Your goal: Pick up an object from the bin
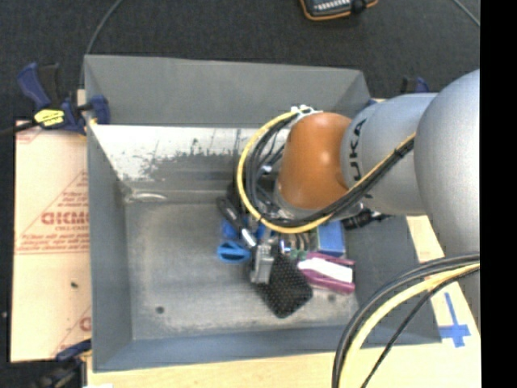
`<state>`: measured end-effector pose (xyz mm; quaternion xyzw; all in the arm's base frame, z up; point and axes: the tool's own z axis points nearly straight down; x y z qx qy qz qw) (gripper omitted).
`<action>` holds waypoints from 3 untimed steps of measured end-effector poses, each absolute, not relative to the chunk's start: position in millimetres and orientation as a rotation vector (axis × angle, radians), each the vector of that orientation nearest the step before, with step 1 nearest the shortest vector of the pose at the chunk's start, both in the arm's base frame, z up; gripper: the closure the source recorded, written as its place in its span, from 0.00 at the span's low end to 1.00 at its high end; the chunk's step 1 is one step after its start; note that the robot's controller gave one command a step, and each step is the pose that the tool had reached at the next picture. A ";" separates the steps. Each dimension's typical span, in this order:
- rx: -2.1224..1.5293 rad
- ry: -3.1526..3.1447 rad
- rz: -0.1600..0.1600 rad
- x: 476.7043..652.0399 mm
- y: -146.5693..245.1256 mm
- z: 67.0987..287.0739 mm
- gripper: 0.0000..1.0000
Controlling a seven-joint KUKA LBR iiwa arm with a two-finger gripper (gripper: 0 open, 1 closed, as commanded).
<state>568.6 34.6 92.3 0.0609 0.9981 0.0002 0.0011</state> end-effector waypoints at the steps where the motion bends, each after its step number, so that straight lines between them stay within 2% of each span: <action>1: 0.083 3.147 -0.003 581.2 27.9 87.8 0.00; 2: 0.101 3.144 -0.001 601.3 32.8 87.1 0.00; 3: 0.106 3.129 0.005 531.5 32.7 78.5 0.00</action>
Offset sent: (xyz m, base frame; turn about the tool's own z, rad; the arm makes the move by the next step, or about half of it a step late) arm 0.0500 0.0069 -0.0223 -0.0514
